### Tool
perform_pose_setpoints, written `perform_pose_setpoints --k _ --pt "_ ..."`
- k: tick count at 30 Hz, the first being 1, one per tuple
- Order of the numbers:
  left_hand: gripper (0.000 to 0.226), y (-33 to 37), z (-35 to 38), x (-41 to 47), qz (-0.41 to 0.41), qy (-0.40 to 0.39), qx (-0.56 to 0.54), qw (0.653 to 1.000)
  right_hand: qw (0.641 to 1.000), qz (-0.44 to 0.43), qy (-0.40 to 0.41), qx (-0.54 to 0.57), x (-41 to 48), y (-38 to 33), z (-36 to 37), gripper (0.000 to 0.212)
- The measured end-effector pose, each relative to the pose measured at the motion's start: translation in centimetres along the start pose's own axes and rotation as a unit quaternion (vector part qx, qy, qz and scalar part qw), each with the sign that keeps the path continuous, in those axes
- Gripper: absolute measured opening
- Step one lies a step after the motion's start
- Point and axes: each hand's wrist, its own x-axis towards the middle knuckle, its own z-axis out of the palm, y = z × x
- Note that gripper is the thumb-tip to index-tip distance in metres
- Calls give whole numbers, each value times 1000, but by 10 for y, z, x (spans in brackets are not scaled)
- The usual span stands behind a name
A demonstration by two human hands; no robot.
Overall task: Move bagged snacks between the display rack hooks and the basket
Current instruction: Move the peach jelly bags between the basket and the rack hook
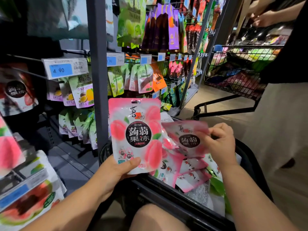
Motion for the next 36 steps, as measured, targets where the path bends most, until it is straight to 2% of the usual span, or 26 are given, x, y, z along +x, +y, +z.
perform_pose_setpoints --k 2,5,11,13,16,19,22,24,28,29,31,33,36 --pt "57 0 0 0 4 -3 0 1000 999 33 -7 28 1 3 0 24" --pt "52 -1 0 1 7 -2 -6 1000 979 127 -29 155 -1 6 0 33" --pt "49 -1 1 2 11 -3 0 1000 927 231 13 294 -2 0 8 10" --pt "47 0 1 2 8 -2 0 1000 922 257 -34 288 -6 5 16 13" --pt "45 0 1 1 2 -4 2 1000 916 289 -123 250 -14 6 22 32" --pt "43 0 3 0 -2 8 6 1000 907 298 -213 209 -21 4 22 37" --pt "44 2 6 -1 -11 20 18 1000 862 331 -296 244 -27 -4 23 39" --pt "45 3 4 -2 -14 31 28 999 834 364 -300 286 -29 -6 25 38" --pt "34 18 1 -1 -3 73 70 995 873 326 -247 266 -24 -3 29 38" --pt "31 25 0 -1 0 87 76 993 872 323 -236 281 -22 -5 30 38" --pt "30 38 -6 -3 12 107 77 991 859 323 -229 326 -17 -15 32 33" --pt "41 51 -13 -9 19 117 86 989 838 312 -241 377 -13 -29 33 22" --pt "37 65 -30 -25 34 140 121 982 808 302 -260 433 -12 -48 42 25"
